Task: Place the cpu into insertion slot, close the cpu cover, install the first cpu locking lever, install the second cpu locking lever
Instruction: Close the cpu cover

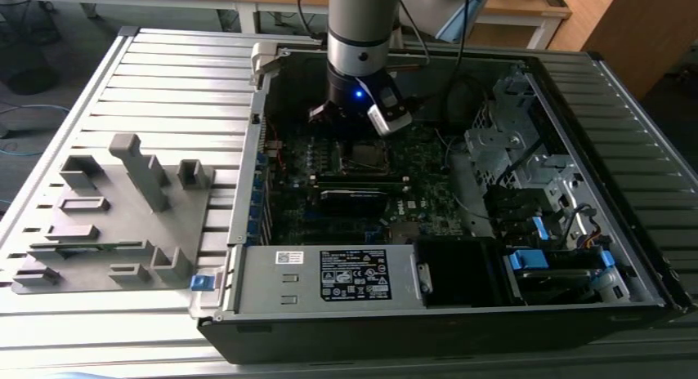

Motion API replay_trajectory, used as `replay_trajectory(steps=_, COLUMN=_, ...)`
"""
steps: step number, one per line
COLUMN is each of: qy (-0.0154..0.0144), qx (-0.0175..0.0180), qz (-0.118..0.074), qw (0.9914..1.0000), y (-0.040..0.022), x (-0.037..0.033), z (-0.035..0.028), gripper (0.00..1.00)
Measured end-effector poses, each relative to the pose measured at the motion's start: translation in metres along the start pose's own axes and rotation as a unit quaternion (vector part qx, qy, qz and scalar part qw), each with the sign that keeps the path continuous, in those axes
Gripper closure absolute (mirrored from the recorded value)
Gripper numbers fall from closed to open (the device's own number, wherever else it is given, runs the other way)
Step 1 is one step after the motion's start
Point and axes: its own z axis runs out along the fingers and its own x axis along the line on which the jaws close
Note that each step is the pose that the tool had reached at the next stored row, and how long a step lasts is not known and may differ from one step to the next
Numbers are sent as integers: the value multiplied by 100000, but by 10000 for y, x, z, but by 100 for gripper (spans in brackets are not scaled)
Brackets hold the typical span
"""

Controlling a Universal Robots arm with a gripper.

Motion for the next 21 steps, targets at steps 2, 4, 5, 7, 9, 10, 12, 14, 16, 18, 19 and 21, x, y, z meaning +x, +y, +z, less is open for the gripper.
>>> replay_trajectory(steps=2, qy=9, qx=13, qz=-2, qw=100000, y=0, x=0, z=-32, gripper=89)
replay_trajectory(steps=4, qy=7, qx=11, qz=-1, qw=100000, y=1, x=-1, z=-73, gripper=89)
replay_trajectory(steps=5, qy=11, qx=13, qz=-1, qw=100000, y=1, x=-1, z=-99, gripper=89)
replay_trajectory(steps=7, qy=9, qx=11, qz=-2, qw=100000, y=2, x=-2, z=-166, gripper=89)
replay_trajectory(steps=9, qy=9, qx=9, qz=-1, qw=100000, y=3, x=-3, z=-234, gripper=89)
replay_trajectory(steps=10, qy=9, qx=12, qz=-4, qw=100000, y=3, x=-3, z=-256, gripper=89)
replay_trajectory(steps=12, qy=3, qx=3, qz=-5, qw=100000, y=4, x=-3, z=-263, gripper=89)
replay_trajectory(steps=14, qy=1, qx=1, qz=-5, qw=100000, y=4, x=-3, z=-264, gripper=89)
replay_trajectory(steps=16, qy=11, qx=13, qz=-10, qw=100000, y=3, x=-6, z=-265, gripper=89)
replay_trajectory(steps=18, qy=19, qx=18, qz=-4, qw=100000, y=1, x=-37, z=-265, gripper=89)
replay_trajectory(steps=19, qy=15, qx=13, qz=-4, qw=100000, y=-1, x=-68, z=-264, gripper=89)
replay_trajectory(steps=21, qy=14, qx=13, qz=1, qw=100000, y=-7, x=-143, z=-262, gripper=89)
